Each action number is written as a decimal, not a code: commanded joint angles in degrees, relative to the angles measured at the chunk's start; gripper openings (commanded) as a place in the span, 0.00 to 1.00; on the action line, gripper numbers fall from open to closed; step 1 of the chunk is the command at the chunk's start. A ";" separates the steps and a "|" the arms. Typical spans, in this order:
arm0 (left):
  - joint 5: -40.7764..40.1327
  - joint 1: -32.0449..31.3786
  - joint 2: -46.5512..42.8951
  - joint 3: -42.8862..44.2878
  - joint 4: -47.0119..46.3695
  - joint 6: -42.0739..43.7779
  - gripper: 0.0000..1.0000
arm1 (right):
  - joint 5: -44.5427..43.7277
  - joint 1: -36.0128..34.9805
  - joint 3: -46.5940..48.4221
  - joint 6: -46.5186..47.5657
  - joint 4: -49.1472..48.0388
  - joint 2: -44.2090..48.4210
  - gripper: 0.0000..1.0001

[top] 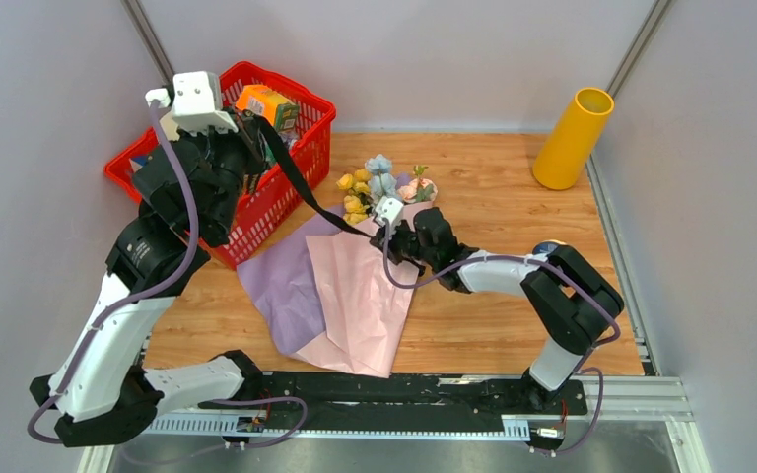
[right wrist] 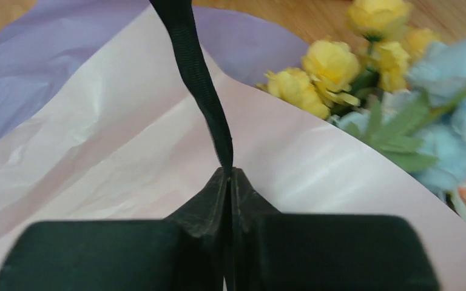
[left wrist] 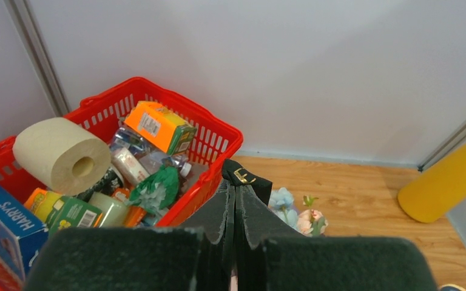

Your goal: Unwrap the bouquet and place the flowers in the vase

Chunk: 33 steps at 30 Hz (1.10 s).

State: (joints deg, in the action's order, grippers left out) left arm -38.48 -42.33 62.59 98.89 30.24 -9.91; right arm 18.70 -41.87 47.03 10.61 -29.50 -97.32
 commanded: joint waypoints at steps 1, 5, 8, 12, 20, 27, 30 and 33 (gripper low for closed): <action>-3.09 0.14 -3.86 -5.87 0.78 -2.11 0.00 | -18.39 0.29 3.41 0.73 1.09 8.00 0.00; -0.11 0.14 -9.31 -20.18 0.96 -8.61 0.00 | -25.81 1.79 10.35 -1.29 11.02 16.70 0.00; 5.14 0.14 -11.96 -29.08 0.79 -14.16 0.00 | -31.25 2.14 16.85 -1.56 13.93 21.63 0.00; 18.04 0.05 -13.37 -42.00 -5.95 -18.04 0.00 | -41.87 3.10 31.07 -1.65 16.93 22.17 0.00; 27.67 0.05 -4.76 -40.89 -4.59 -14.27 0.44 | -42.96 15.48 60.60 -2.17 21.05 10.06 0.00; 22.31 0.05 -5.54 -39.74 -1.33 -9.34 0.63 | -38.22 24.28 84.25 -4.28 22.11 -4.88 0.00; 22.66 0.05 -5.63 -39.22 -0.36 -8.55 0.65 | -36.54 27.09 89.90 -4.99 19.05 -9.28 0.00; 22.92 0.05 -5.28 -37.73 1.74 -6.97 0.66 | -34.44 29.55 88.25 -5.25 11.68 -11.48 0.00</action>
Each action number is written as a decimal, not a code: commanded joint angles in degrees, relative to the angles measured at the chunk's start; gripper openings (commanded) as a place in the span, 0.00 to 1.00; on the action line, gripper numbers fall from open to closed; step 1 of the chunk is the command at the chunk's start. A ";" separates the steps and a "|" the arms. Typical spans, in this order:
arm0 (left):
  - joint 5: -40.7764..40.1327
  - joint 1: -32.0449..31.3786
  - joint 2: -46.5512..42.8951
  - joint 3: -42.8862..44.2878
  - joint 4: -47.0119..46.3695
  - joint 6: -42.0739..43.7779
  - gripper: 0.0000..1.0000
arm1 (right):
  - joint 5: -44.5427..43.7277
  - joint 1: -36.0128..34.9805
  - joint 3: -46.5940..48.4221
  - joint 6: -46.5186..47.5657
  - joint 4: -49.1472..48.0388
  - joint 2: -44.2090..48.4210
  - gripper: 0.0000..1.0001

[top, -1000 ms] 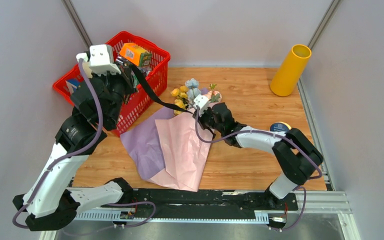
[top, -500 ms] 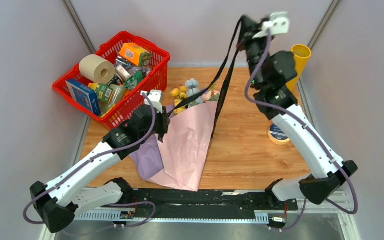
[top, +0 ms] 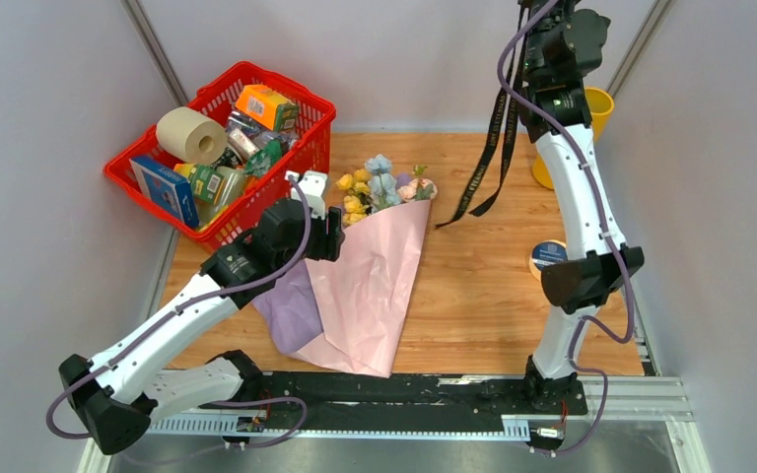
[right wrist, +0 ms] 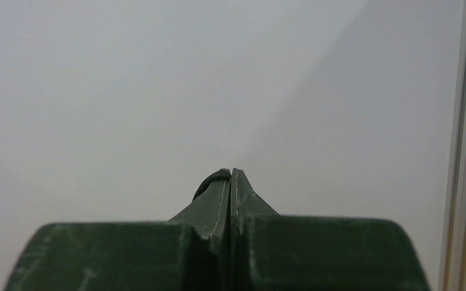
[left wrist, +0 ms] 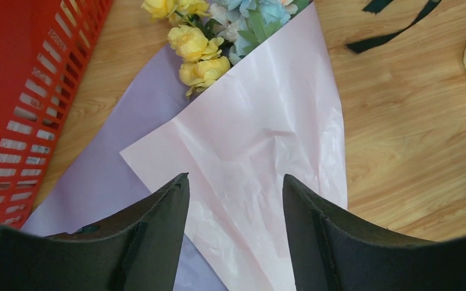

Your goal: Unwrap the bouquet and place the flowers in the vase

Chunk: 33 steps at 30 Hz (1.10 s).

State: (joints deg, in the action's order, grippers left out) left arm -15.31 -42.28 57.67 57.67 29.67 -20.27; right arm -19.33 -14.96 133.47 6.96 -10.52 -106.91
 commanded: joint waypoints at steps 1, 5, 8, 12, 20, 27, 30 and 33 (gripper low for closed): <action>-0.25 0.01 -0.54 3.68 2.58 3.75 0.66 | 4.47 3.44 1.53 -1.86 -9.14 -3.03 0.00; -1.65 0.01 -1.68 2.89 3.03 5.85 0.66 | 7.55 7.04 3.45 -4.49 -15.22 -8.56 0.00; -2.97 0.01 -3.35 0.17 1.19 7.35 0.66 | 8.17 8.28 6.62 -6.61 -18.73 -13.83 0.00; -3.76 0.01 -4.93 -2.03 -0.93 8.14 0.66 | 9.40 8.63 9.97 -6.61 -21.38 -20.78 0.00; -5.87 0.01 -5.02 -2.47 -0.84 8.76 0.66 | 13.44 7.58 -9.78 -14.25 -21.04 -21.41 0.06; -6.22 0.09 -5.02 -2.56 -0.75 8.49 0.66 | 7.21 3.71 -24.22 -11.70 -16.12 -22.63 0.28; -6.83 0.09 -5.02 -2.56 -0.58 8.32 0.66 | 5.98 3.89 -20.64 -14.60 -4.82 -25.96 0.50; -7.01 0.01 -5.46 -2.74 -0.58 8.14 0.66 | 4.05 3.71 -19.29 -17.41 5.05 -27.56 0.61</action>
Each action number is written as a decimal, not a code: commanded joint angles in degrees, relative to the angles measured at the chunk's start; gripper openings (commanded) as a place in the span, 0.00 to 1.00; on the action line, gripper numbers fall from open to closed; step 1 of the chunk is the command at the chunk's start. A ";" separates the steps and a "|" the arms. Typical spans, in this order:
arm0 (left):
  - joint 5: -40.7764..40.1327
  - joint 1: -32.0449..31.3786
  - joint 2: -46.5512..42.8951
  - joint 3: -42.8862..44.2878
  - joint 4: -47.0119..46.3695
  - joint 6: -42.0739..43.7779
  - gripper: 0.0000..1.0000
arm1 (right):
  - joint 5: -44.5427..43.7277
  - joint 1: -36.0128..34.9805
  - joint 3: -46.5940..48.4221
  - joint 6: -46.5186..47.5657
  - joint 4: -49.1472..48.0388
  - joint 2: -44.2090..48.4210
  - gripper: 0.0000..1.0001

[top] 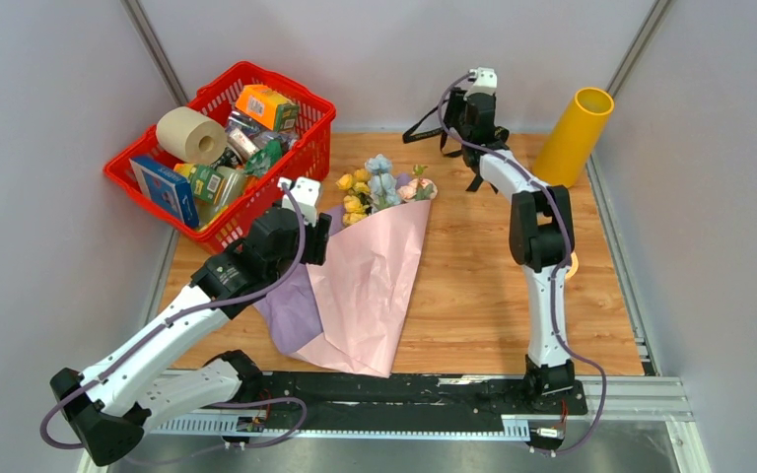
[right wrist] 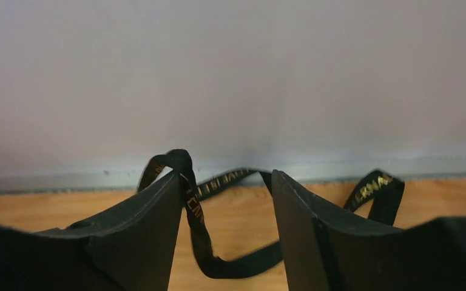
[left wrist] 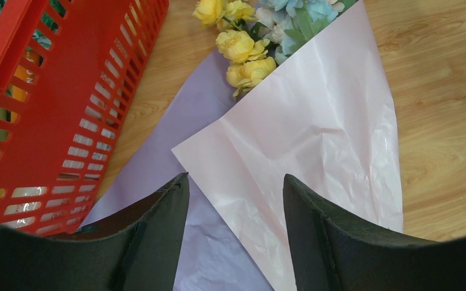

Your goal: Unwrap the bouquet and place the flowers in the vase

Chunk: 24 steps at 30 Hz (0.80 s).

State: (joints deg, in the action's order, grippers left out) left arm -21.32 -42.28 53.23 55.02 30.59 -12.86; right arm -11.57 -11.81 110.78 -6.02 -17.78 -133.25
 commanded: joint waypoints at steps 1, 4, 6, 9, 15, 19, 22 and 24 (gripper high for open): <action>-0.92 0.01 -1.20 -0.18 -1.58 0.82 0.66 | -5.02 0.65 2.08 -5.31 14.07 -0.44 0.63; -0.83 0.01 -1.46 -0.27 -1.50 0.65 0.66 | -5.39 0.65 -3.28 -7.60 17.51 2.81 0.73; -0.57 0.10 -1.73 -0.36 -1.50 0.73 0.66 | -4.95 0.56 -6.00 -8.91 22.42 4.49 0.77; -0.30 0.09 -2.17 -0.44 -1.67 0.56 0.66 | -4.95 0.56 -10.23 -10.93 26.73 6.33 0.79; 0.32 0.01 -2.43 -0.62 -1.67 0.21 0.66 | -5.74 1.00 -13.57 -14.80 28.68 5.82 0.85; 0.32 0.09 -2.78 -0.62 -1.67 0.03 0.66 | -6.97 1.70 -11.91 -17.26 29.12 2.92 0.86; -0.21 0.09 -3.22 -0.80 -1.67 0.12 0.66 | -7.23 2.06 -10.42 -18.76 29.29 1.33 0.86; -0.65 0.01 -3.31 -0.80 -1.59 0.12 0.66 | -7.67 2.06 -8.23 -19.46 29.64 -0.33 0.85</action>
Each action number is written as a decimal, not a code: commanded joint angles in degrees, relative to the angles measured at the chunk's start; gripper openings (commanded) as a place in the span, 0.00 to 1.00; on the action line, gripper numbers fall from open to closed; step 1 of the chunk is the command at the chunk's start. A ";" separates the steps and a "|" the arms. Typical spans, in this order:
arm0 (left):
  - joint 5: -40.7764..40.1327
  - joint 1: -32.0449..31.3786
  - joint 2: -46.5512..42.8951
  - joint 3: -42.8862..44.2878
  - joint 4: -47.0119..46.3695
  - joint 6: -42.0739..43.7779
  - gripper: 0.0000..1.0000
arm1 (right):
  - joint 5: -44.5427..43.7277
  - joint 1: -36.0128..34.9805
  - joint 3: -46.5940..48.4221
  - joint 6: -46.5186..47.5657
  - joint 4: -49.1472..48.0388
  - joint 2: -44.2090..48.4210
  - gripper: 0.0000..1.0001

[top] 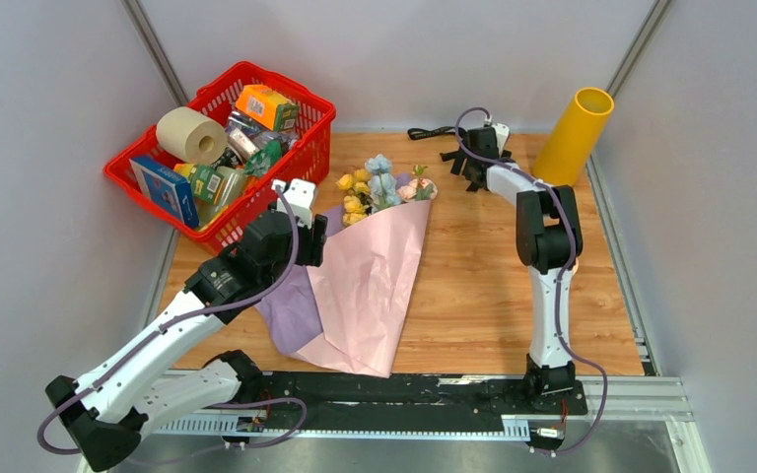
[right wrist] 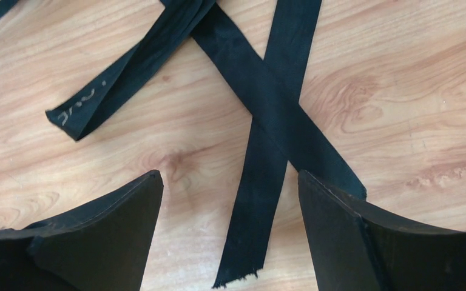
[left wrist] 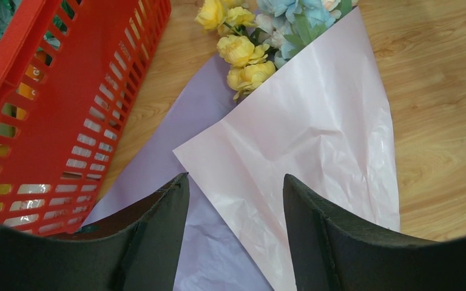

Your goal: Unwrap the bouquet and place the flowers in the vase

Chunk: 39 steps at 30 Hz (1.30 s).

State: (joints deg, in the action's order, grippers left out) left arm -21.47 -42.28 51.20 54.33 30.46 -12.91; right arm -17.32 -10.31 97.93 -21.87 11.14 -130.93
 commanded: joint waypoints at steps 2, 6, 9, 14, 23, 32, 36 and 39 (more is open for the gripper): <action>-0.50 0.01 -1.28 -0.27 -1.54 0.16 0.66 | -2.10 0.55 7.09 -4.49 1.34 -4.32 0.84; -1.02 0.01 -1.28 -0.19 -1.63 0.16 0.66 | -1.58 0.55 11.31 -6.34 1.70 -7.05 0.82; -1.46 0.09 -1.28 -0.18 -1.63 0.07 0.66 | -1.14 0.55 13.94 -8.53 1.70 -9.07 0.80; -2.08 0.09 -1.36 -0.27 -1.63 0.07 0.66 | 3.77 0.64 19.39 -11.52 -1.37 -13.99 0.77; -2.96 0.01 -1.63 -0.71 -1.81 0.07 0.66 | 19.95 0.72 26.25 -7.77 -19.66 -17.69 0.74; -3.49 0.01 -2.16 -1.06 -1.63 -0.28 0.66 | 11.95 0.72 4.58 -6.53 -20.71 1.80 0.78; -3.40 0.09 -1.63 -0.98 -1.37 -0.36 0.66 | 19.78 0.29 -3.69 -6.34 -18.88 8.40 0.78; -2.52 0.09 -0.49 -0.36 -1.02 -1.76 0.66 | 22.15 -0.68 -9.05 -6.79 -15.36 14.37 0.78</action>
State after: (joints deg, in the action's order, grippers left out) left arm -24.32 -42.28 50.04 53.58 30.39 -13.15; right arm -0.21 -9.85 93.71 -28.95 -5.39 -124.84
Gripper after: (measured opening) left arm 0.663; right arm 0.778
